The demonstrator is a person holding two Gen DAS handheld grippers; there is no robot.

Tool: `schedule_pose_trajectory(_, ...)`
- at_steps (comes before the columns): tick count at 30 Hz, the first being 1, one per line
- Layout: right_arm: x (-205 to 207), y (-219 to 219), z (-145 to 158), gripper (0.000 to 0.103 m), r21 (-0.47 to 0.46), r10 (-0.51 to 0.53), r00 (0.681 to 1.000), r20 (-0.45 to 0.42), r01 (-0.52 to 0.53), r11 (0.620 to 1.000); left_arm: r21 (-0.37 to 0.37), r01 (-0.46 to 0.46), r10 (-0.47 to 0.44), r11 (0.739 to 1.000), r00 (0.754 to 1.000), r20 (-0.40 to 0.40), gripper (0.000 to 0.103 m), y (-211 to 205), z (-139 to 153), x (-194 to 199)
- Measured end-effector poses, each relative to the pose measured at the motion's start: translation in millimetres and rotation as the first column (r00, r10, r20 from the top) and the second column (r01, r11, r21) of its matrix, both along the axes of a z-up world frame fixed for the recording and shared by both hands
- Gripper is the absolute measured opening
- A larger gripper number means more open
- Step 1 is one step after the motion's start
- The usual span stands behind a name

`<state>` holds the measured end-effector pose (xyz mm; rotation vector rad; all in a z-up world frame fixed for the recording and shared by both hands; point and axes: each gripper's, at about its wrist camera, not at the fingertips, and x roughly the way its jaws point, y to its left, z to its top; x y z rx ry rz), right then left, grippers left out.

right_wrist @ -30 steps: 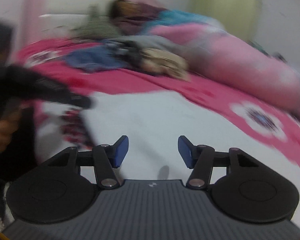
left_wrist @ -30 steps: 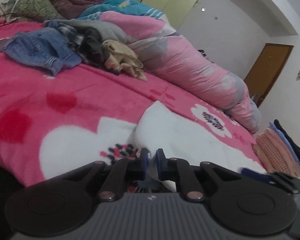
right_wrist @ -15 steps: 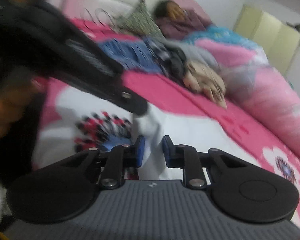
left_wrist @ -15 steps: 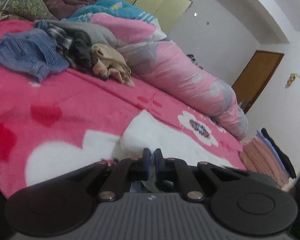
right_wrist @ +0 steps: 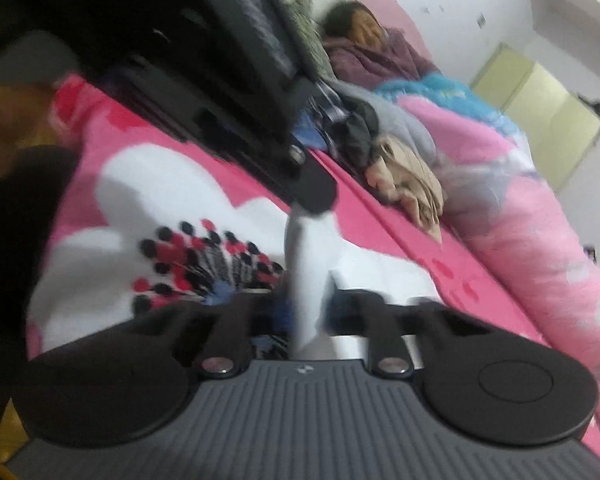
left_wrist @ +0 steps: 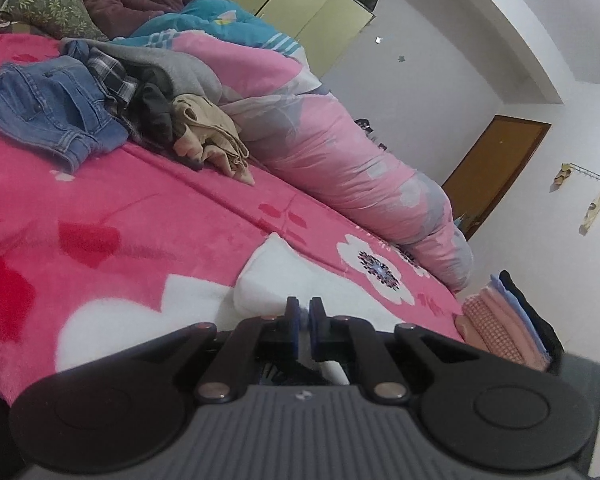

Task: Fold clothes

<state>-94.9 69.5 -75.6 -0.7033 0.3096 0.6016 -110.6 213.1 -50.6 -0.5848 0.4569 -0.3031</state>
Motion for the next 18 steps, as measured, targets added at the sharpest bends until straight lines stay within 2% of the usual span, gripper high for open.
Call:
schedule_pose_trajectory(2, 9.9, -11.6, 9.5, 0.009, 0.104, -0.023, 0.996, -0.08, 0.031, 0.994, -0.047, 0.001, -0.001, 0.999, 1.0, 0.009, 0.016, 6.8, -1.1, 1.2)
schedule_pose_trajectory(4, 22.8, -29.0, 19.2, 0.008, 0.234, -0.058, 0.984, -0.17, 0.097, 0.967, -0.088, -0.016, 0.016, 0.996, 1.0, 0.003, 0.033, 14.9, -2.6, 4.3)
schedule_pose_trajectory(7, 45.2, -66.3, 34.1, 0.008, 0.458, -0.08, 0.942, -0.325, 0.231, 0.859, -0.157, -0.015, 0.004, 0.987, 0.998, -0.071, 0.037, 26.3, -10.6, 18.8)
schedule_pose_trajectory(9, 51.1, -89.3, 39.4, 0.008, 0.56, -0.065, 0.923, -0.378, 0.284, 0.778, -0.225, -0.002, -0.027, 0.974, 0.992, -0.122, 0.039, 33.3, -17.3, 32.6)
schedule_pose_trajectory(10, 51.1, -97.2, 41.4, 0.008, 0.588, -0.062, 0.92, -0.387, 0.298, 0.752, -0.264, 0.005, -0.044, 0.964, 0.989, -0.14, 0.044, 36.5, -20.5, 41.0)
schedule_pose_trajectory(11, 50.8, -104.9, 43.4, 0.008, 0.614, -0.058, 0.917, -0.395, 0.31, 0.726, -0.303, 0.012, -0.062, 0.953, 0.986, -0.158, 0.047, 39.8, -23.6, 49.4)
schedule_pose_trajectory(13, 48.1, -110.9, 45.1, 0.008, 0.633, -0.057, 0.917, -0.394, 0.316, 0.707, -0.4, 0.016, -0.103, 0.916, 0.975, -0.199, 0.066, 47.1, -29.1, 69.7)
schedule_pose_trajectory(14, 46.3, -113.2, 45.7, 0.008, 0.64, -0.057, 0.919, -0.39, 0.314, 0.701, -0.456, 0.019, -0.132, 0.89, 0.967, -0.217, 0.07, 50.2, -32.4, 80.9)
schedule_pose_trajectory(16, 41.4, -115.1, 46.8, 0.008, 0.644, -0.055, 0.924, -0.38, 0.306, 0.701, -0.573, 0.03, -0.204, 0.819, 0.949, -0.242, 0.079, 55.9, -40.5, 106.1)
schedule_pose_trajectory(17, 43.2, -113.4, 46.7, 0.008, 0.644, -0.052, 0.925, -0.377, 0.302, 0.703, -0.595, 0.033, -0.23, 0.803, 0.938, -0.258, 0.081, 56.4, -42.9, 118.0)
schedule_pose_trajectory(18, 45.3, -111.5, 46.5, 0.008, 0.643, -0.05, 0.926, -0.375, 0.298, 0.706, -0.589, 0.037, -0.247, 0.807, 0.928, -0.279, 0.083, 54.7, -43.9, 129.5)
